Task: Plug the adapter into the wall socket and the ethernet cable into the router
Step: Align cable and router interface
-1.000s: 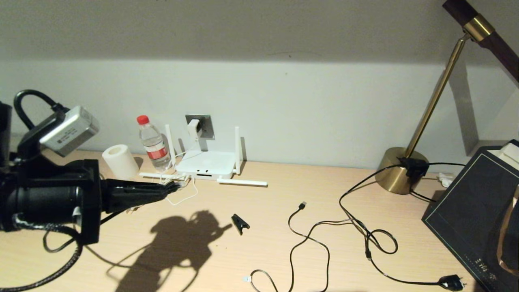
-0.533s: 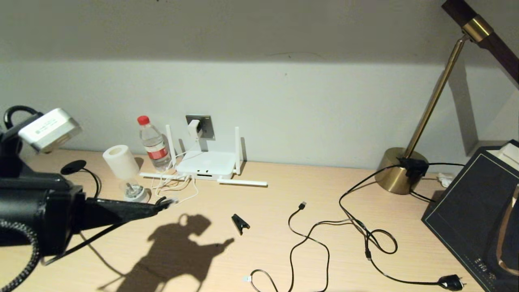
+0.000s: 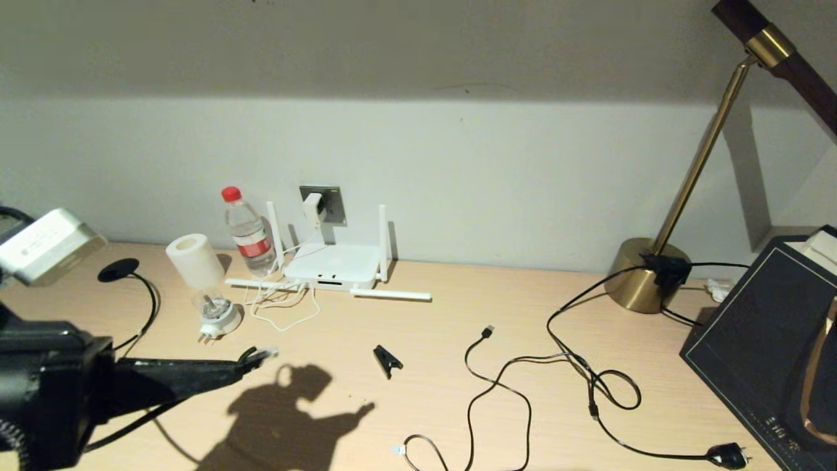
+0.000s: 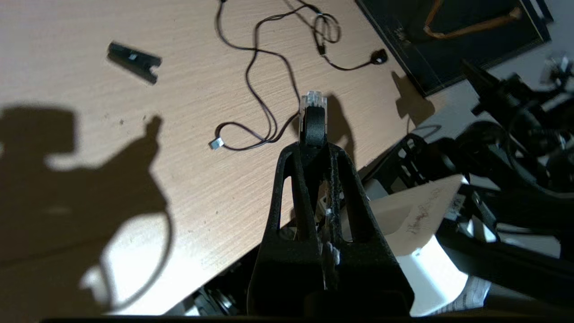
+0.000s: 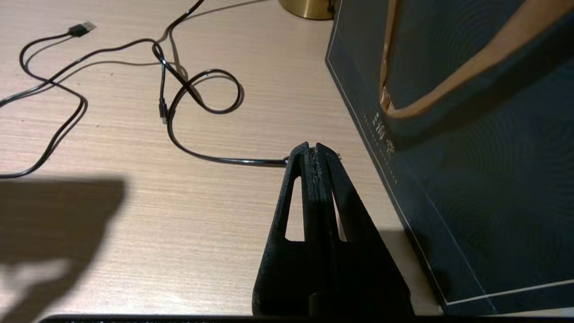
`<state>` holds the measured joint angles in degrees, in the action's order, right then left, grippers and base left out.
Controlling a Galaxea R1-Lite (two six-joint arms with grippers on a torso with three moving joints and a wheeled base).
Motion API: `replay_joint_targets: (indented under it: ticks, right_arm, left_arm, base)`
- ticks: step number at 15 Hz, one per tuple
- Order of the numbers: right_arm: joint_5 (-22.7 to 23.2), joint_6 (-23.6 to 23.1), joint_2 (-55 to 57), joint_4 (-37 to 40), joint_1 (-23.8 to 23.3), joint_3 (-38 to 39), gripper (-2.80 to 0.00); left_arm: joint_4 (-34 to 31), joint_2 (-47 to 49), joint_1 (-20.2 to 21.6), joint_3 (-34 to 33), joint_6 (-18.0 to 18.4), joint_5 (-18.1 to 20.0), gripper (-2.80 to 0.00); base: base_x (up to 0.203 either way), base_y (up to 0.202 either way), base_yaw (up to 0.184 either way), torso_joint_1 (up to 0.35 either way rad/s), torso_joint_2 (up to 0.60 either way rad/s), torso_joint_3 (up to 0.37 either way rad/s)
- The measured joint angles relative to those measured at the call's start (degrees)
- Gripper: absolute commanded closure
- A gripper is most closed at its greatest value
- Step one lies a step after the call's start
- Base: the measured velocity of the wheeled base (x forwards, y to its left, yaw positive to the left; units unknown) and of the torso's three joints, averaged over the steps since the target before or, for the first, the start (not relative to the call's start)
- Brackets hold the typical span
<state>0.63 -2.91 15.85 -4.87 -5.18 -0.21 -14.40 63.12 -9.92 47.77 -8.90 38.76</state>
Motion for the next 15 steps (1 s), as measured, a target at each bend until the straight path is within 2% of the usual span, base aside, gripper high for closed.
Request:
replay_joint_targets:
  ticks: [1, 3, 6, 9, 11, 13, 15]
  right_arm:
    - [0.1, -0.1, 0.0, 0.1, 0.0, 0.1, 0.0]
    - [0.2, -0.3, -0.3, 0.2, 1.0, 0.2, 0.0]
    - [0.2, -0.2, -2.6, 0.0, 6.2, 0.2, 0.0]
    - [-0.4, 0.3, -7.9, 0.4, 5.6, 0.2, 0.0]
    - [-0.4, 0.4, -12.1, 0.4, 5.2, 0.2, 0.0]
    - [-0.2, 0.3, -14.2, 0.2, 5.1, 0.2, 0.0]
    - [-0.3, 0.9, -15.2, 0.3, 5.0, 0.2, 0.0]
  left_arm:
    - [0.6, 0.1, 0.0, -0.5, -1.8, -2.1, 0.0]
    - [5.1, 1.0, 0.0, -2.0, -2.2, -4.9, 0.0]
    - [11.1, 5.1, -0.1, -3.2, 0.7, -12.7, 0.0]
    - [15.5, 10.9, -0.3, -3.3, 3.6, -16.1, 0.0]
    - [21.6, 16.4, -0.2, -3.5, 4.3, -18.7, 0.0]
    - [25.8, 21.7, 0.1, -3.3, 4.4, -20.6, 0.0]
    - [27.7, 26.7, 0.3, -2.0, 3.2, -24.4, 0.0]
  base:
    - [0.0, 0.0, 0.0, 0.0, 0.0, 0.0]
    - [0.0, 0.0, 0.0, 0.0, 0.0, 0.0]
    - [0.0, 0.0, 0.0, 0.0, 0.0, 0.0]
    - [0.0, 0.0, 0.0, 0.0, 0.0, 0.0]
    - [0.0, 0.0, 0.0, 0.0, 0.0, 0.0]
    - [0.0, 0.0, 0.0, 0.0, 0.0, 0.0]
    - [0.0, 0.0, 0.0, 0.0, 0.0, 0.0]
